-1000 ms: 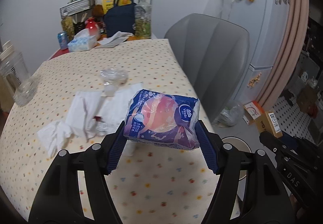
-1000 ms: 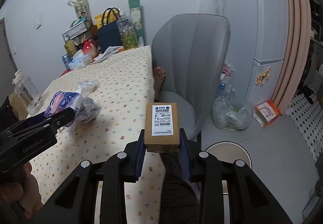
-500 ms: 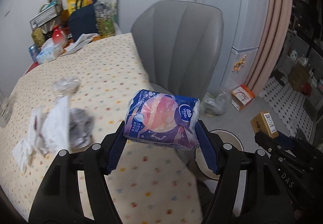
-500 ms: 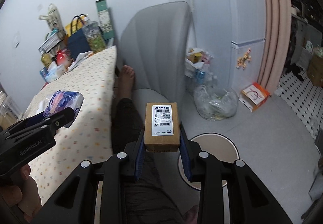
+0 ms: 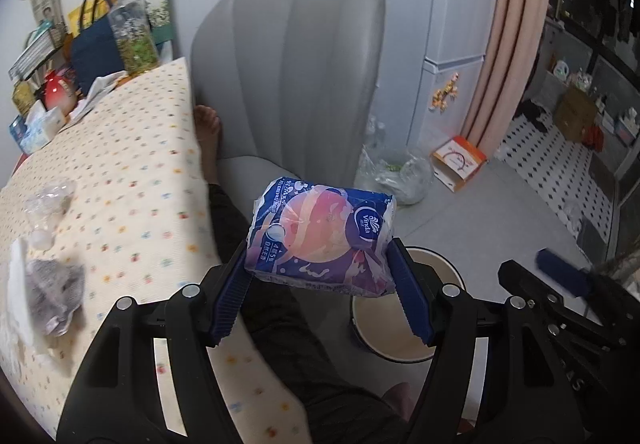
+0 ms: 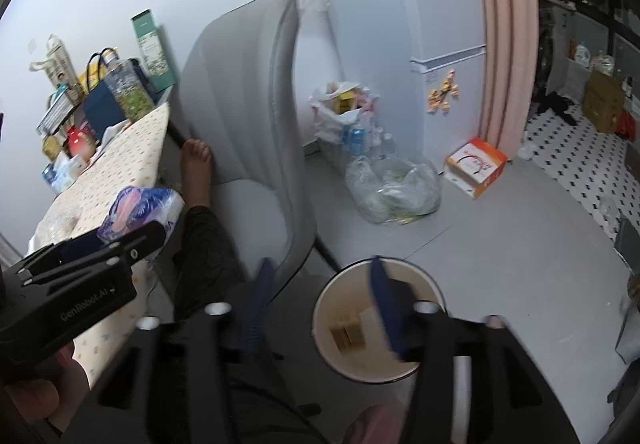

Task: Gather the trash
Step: 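Carry both items to the wastebasket and open both grippers to drop them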

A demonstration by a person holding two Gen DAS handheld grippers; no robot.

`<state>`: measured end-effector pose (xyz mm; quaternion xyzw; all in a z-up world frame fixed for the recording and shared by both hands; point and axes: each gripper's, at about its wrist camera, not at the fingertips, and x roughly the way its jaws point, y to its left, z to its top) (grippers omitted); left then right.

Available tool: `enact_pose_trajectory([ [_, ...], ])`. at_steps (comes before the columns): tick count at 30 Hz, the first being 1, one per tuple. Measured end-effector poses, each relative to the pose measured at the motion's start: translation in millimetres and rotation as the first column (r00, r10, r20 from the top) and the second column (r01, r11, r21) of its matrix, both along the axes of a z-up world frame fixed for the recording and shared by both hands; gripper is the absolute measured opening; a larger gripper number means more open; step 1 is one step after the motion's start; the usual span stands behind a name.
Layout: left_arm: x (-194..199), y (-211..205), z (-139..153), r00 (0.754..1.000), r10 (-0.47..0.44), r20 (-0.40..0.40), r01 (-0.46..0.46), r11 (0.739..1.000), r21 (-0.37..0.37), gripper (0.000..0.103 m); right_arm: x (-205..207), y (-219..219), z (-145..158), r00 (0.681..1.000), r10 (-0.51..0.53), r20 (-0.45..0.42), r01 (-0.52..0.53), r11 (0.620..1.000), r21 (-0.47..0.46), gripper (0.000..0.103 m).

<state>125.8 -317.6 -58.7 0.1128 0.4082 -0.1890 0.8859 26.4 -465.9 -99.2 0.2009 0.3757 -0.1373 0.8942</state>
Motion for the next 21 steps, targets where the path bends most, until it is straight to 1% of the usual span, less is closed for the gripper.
enact_pose_trajectory([
  [5, 7, -22, -13, 0.999, -0.024, -0.028, 0.025, 1.0, 0.019, 0.068, -3, -28, -11, 0.999, -0.047, -0.014, 0.047, 0.999, 0.018, 0.057],
  [8, 7, -39, -20, 0.998, -0.048, -0.045, 0.049, 0.998, 0.028, 0.068, -8, -45, -20, 0.996, -0.078, -0.032, 0.079, 0.996, 0.032, 0.059],
  [15, 0, -80, -33, 0.989, -0.121, -0.081, 0.125, 0.991, 0.038, 0.068, -29, -77, -32, 0.984, -0.169, -0.058, 0.171, 0.985, 0.037, 0.072],
  [18, -2, -96, -39, 0.984, -0.148, -0.102, 0.153, 0.987, 0.041, 0.073, -37, -85, -31, 0.979, -0.196, -0.059, 0.197, 0.98, 0.019, 0.079],
  [20, -4, -102, -40, 0.983, -0.152, -0.101, 0.157, 0.987, 0.043, 0.086, -41, -89, -31, 0.976, -0.21, -0.059, 0.211, 0.978, 0.009, 0.083],
  [21, -5, -102, -39, 0.984, -0.153, -0.096, 0.157, 0.987, 0.041, 0.088, -41, -90, -30, 0.975, -0.215, -0.059, 0.216, 0.976, 0.009, 0.085],
])
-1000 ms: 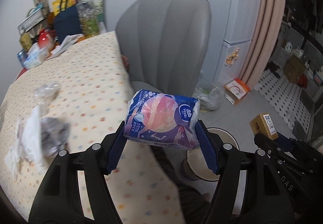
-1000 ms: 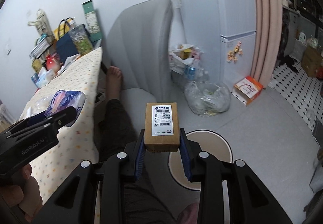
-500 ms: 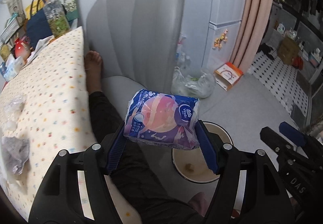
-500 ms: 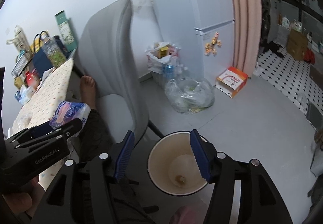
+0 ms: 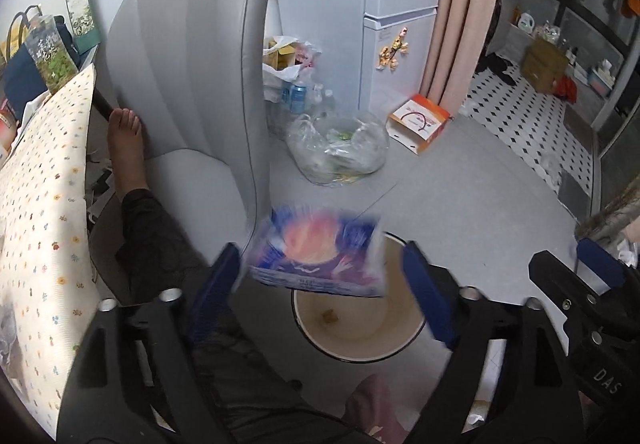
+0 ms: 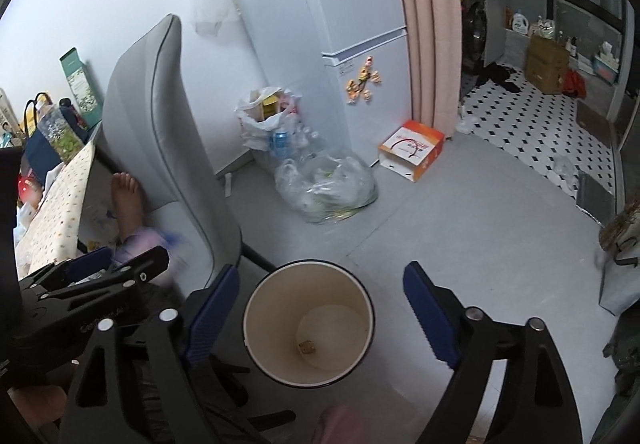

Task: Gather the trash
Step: 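Carry both items to the wastebasket and open both grippers to drop them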

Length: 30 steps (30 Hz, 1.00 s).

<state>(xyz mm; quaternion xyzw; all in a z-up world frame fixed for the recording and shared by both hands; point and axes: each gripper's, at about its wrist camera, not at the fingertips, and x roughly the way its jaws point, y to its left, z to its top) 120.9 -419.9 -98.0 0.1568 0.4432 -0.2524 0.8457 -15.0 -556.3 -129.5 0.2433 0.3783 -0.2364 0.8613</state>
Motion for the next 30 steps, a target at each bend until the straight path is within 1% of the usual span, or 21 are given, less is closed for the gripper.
enact_pose_trajectory([
  [2, 0, 0, 3, 1.0, 0.002, 0.008, -0.001, 1.0, -0.004, 0.093, -1, -3, 0, 1.0, -0.011, 0.0, 0.011, 1.0, 0.001, 0.086],
  [5, 4, 7, 8, 1.0, 0.016, 0.014, -0.016, 1.0, -0.007, 0.094, -2, -3, 0, 1.0, -0.016, 0.001, 0.016, 1.0, 0.002, 0.089],
  [9, 7, 29, 23, 0.997, 0.067, 0.028, -0.066, 0.997, -0.043, 0.094, 1, 6, 6, 1.0, -0.005, 0.005, 0.005, 1.0, -0.012, 0.092],
  [12, 8, 52, 36, 0.993, 0.104, 0.054, -0.1, 0.993, -0.067, 0.094, 4, 17, 14, 1.0, 0.01, 0.018, -0.009, 0.999, -0.031, 0.095],
  [14, 8, 65, 44, 0.99, 0.126, 0.07, -0.121, 0.99, -0.078, 0.095, 7, 27, 20, 0.999, 0.023, 0.027, -0.022, 0.999, -0.04, 0.095],
  [16, 8, 82, 52, 0.983, 0.162, 0.089, -0.153, 0.984, -0.095, 0.097, 11, 40, 27, 0.998, 0.045, 0.037, -0.043, 0.998, -0.052, 0.095],
  [19, 7, 112, 64, 0.971, 0.21, 0.112, -0.196, 0.972, -0.129, 0.097, 18, 61, 36, 0.995, 0.086, 0.047, -0.082, 0.994, -0.071, 0.095],
  [23, 4, 152, 77, 0.947, 0.285, 0.151, -0.261, 0.952, -0.16, 0.097, 30, 87, 48, 0.991, 0.125, 0.051, -0.12, 0.988, -0.094, 0.095],
  [24, 3, 166, 82, 0.935, 0.314, 0.162, -0.286, 0.942, -0.175, 0.097, 33, 97, 54, 0.989, 0.134, 0.057, -0.128, 0.986, -0.106, 0.095],
  [26, 2, 185, 88, 0.921, 0.349, 0.171, -0.314, 0.927, -0.204, 0.097, 35, 113, 63, 0.985, 0.156, 0.073, -0.146, 0.982, -0.122, 0.095],
  [28, -1, 209, 96, 0.897, 0.404, 0.179, -0.358, 0.901, -0.244, 0.097, 39, 126, 71, 0.982, 0.172, 0.083, -0.159, 0.977, -0.14, 0.095],
  [29, -1, 216, 98, 0.888, 0.423, 0.182, -0.373, 0.892, -0.254, 0.097, 40, 132, 74, 0.98, 0.179, 0.087, -0.165, 0.975, -0.149, 0.095],
  [30, -3, 228, 102, 0.874, 0.45, 0.186, -0.395, 0.879, -0.268, 0.097, 41, 142, 79, 0.978, 0.189, 0.094, -0.172, 0.972, -0.16, 0.095],
])
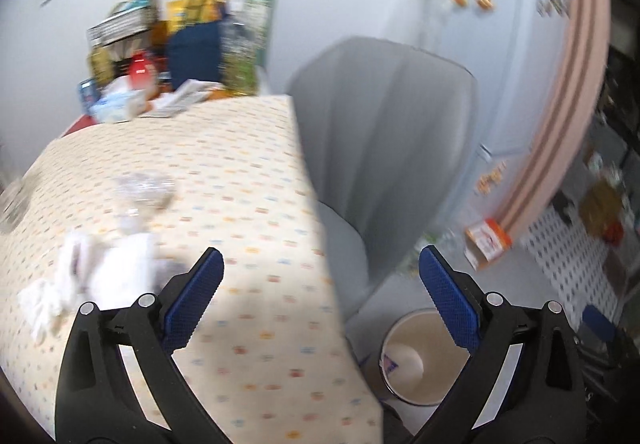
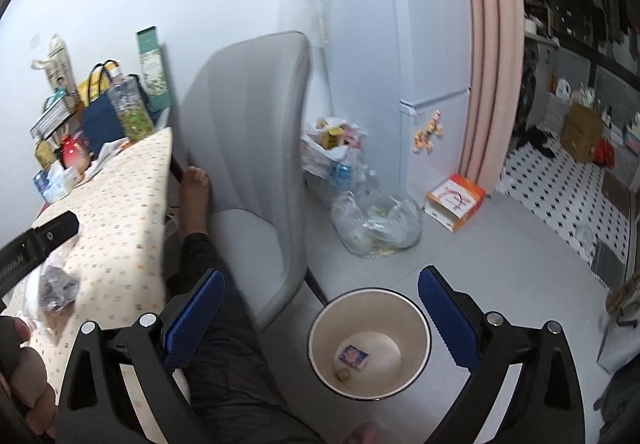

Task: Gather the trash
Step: 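Move both tools back over the table toward the tissues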

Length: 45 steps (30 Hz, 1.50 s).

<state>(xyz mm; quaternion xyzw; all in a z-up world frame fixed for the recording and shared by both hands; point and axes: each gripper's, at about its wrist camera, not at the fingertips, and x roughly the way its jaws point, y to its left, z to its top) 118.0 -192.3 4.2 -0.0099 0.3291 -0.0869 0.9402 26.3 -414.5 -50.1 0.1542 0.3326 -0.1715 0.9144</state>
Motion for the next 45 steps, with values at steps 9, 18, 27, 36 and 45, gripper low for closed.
enact_pose_trajectory([
  [9, -24, 62, 15, 0.99, 0.106, 0.097, -0.104, 0.994, -0.023, 0.097, -2, 63, 34, 0.995, 0.076, 0.06, -0.072, 0.996, -0.062, 0.095],
  [18, -47, 114, 26, 0.98, 0.151, 0.127, -0.147, 0.988, -0.041, 0.097, -13, 116, 63, 0.983, 0.139, 0.118, -0.123, 0.983, -0.136, 0.095],
  [27, -59, 158, 25, 0.967, 0.228, 0.115, -0.223, 0.973, -0.054, 0.097, -7, 163, 70, 0.968, 0.239, 0.078, -0.222, 0.959, -0.177, 0.095],
  [36, -70, 199, 20, 0.95, 0.292, 0.115, -0.287, 0.956, -0.056, 0.097, -2, 201, 67, 0.938, 0.34, 0.064, -0.326, 0.93, -0.173, 0.095],
  [45, -74, 243, 7, 0.942, 0.329, 0.061, -0.322, 0.941, -0.101, 0.097, 6, 231, 61, 0.9, 0.434, 0.046, -0.423, 0.893, -0.153, 0.095],
])
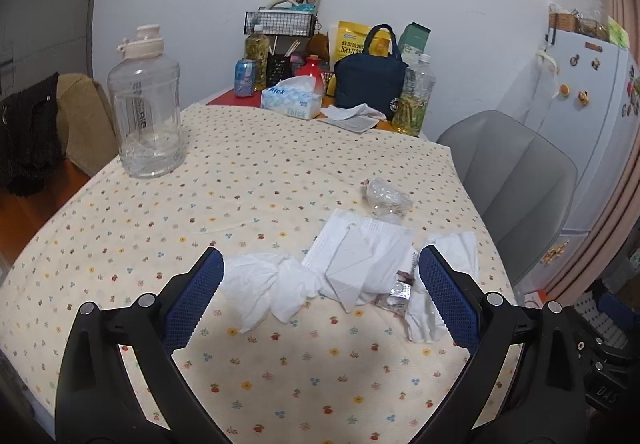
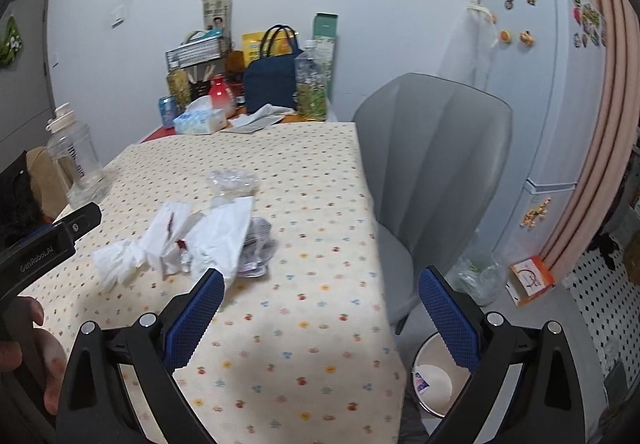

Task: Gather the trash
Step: 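Move both tools back over the table toward the tissues, then grasp a white tissue with the left gripper while the right gripper grasps another tissue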

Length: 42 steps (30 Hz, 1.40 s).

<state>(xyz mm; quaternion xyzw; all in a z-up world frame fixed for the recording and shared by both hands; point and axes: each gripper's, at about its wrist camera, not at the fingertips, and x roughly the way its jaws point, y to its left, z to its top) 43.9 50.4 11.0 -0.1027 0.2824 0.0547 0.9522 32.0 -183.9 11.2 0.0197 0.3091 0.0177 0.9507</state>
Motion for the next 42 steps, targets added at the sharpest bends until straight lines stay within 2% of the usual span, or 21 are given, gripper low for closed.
enact_pose_trajectory([
  [9, 8, 30, -21, 0.998, 0.035, -0.049, -0.036, 0.999, -0.013, 0.097, 15, 14, -9, 0.999, 0.028, -0.022, -0.027, 0.999, 0.02, 0.095],
  [15, 21, 30, -33, 0.996, 0.02, -0.089, -0.02, 1.0, -0.009, 0.097, 27, 23, -20, 0.997, 0.065, -0.046, -0.063, 0.998, 0.025, 0.095],
  [18, 27, 26, -40, 0.994, 0.008, -0.106, -0.009, 1.0, -0.007, 0.09, 31, 24, -23, 0.996, 0.073, -0.051, -0.071, 0.997, 0.025, 0.095],
  [26, 48, 7, -50, 0.987, -0.07, -0.144, 0.067, 0.997, -0.029, 0.064, 41, 19, -31, 0.995, 0.079, -0.069, -0.075, 0.996, 0.05, 0.094],
  [42, 98, -10, -61, 0.971, -0.151, -0.186, 0.138, 0.987, -0.076, 0.062, 61, 18, -36, 0.991, 0.097, -0.097, -0.091, 0.994, 0.066, 0.089],
])
